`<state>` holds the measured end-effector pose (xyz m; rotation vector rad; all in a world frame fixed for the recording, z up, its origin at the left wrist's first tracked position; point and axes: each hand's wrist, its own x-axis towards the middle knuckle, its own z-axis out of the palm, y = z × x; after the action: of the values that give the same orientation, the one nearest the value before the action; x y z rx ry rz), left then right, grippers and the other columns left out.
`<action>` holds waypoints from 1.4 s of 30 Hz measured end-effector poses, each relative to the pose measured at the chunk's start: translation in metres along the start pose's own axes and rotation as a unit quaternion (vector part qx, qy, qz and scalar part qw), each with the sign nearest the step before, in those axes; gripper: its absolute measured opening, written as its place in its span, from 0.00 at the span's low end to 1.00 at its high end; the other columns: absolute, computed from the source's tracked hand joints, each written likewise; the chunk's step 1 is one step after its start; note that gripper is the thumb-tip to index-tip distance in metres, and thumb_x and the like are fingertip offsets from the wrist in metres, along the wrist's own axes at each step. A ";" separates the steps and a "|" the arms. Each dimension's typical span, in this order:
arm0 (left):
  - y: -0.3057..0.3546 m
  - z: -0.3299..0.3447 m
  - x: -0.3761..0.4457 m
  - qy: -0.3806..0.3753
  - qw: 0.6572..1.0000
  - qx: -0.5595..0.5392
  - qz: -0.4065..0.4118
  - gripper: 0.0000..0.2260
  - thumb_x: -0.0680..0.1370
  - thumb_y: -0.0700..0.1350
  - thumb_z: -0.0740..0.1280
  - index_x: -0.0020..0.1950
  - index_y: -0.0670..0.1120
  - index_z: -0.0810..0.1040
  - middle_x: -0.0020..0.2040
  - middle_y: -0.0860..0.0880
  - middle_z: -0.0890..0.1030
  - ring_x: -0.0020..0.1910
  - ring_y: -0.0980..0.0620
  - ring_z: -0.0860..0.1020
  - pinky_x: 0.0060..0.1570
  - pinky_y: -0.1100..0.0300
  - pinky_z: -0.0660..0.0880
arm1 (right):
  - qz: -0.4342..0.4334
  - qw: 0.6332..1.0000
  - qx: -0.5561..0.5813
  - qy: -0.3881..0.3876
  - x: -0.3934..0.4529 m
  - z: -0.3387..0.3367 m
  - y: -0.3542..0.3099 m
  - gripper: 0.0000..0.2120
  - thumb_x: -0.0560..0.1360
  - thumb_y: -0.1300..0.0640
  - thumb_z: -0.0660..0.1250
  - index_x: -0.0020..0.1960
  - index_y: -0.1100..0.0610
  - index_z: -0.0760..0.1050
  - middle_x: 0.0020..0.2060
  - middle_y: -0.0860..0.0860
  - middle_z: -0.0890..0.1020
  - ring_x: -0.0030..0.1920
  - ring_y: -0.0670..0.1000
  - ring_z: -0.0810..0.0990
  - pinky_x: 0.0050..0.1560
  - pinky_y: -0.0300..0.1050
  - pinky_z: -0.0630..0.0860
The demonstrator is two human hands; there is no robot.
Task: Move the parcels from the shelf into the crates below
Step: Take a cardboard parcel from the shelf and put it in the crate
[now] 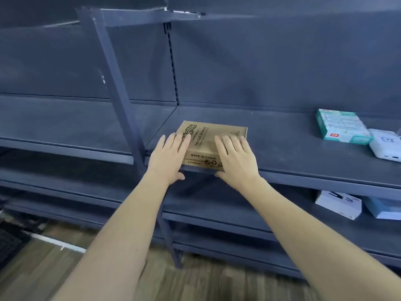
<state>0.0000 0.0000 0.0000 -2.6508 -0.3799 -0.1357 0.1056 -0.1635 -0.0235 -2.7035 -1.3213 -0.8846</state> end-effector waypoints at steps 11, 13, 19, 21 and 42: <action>0.001 0.036 0.021 0.141 0.984 -0.093 0.051 0.37 0.61 0.48 0.81 0.65 0.37 0.73 0.64 0.37 0.75 0.64 0.39 0.74 0.65 0.48 0.68 | 0.030 0.998 0.036 0.052 0.003 0.022 -0.005 0.37 0.52 0.56 0.81 0.59 0.62 0.76 0.53 0.56 0.80 0.53 0.58 0.79 0.58 0.52 0.76; -0.001 0.034 0.025 0.144 0.985 -0.066 0.067 0.37 0.54 0.47 0.83 0.58 0.35 0.77 0.57 0.36 0.79 0.56 0.38 0.79 0.56 0.46 0.75 | 0.027 0.997 0.036 0.058 0.003 0.023 -0.004 0.35 0.53 0.58 0.80 0.58 0.62 0.76 0.52 0.55 0.80 0.53 0.58 0.80 0.57 0.51 0.76; -0.008 0.010 0.012 0.201 0.977 -0.038 0.060 0.29 0.56 0.40 0.75 0.56 0.35 0.78 0.56 0.37 0.79 0.55 0.38 0.78 0.60 0.47 0.73 | 0.031 0.991 0.096 0.086 0.003 0.001 -0.008 0.34 0.52 0.54 0.80 0.56 0.61 0.77 0.50 0.53 0.82 0.50 0.57 0.81 0.53 0.49 0.77; -0.015 -0.003 -0.006 0.223 0.973 -0.049 0.027 0.29 0.58 0.40 0.73 0.58 0.36 0.77 0.57 0.39 0.78 0.56 0.39 0.77 0.61 0.48 0.71 | 0.021 0.987 0.124 0.101 -0.001 -0.015 -0.016 0.35 0.52 0.53 0.80 0.57 0.60 0.77 0.52 0.52 0.81 0.52 0.56 0.80 0.53 0.48 0.76; -0.047 0.002 -0.461 0.156 0.865 0.007 -0.477 0.28 0.57 0.39 0.73 0.57 0.41 0.77 0.58 0.44 0.79 0.60 0.45 0.71 0.62 0.52 0.63 | -0.384 0.832 0.392 0.079 -0.128 -0.132 -0.327 0.37 0.55 0.52 0.78 0.63 0.57 0.75 0.59 0.51 0.79 0.60 0.55 0.76 0.56 0.48 0.65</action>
<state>-0.4551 -0.0710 -0.0548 -2.1139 -1.5182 -0.8381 -0.2588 -0.0775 -0.0513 -1.4374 -2.1400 -0.3749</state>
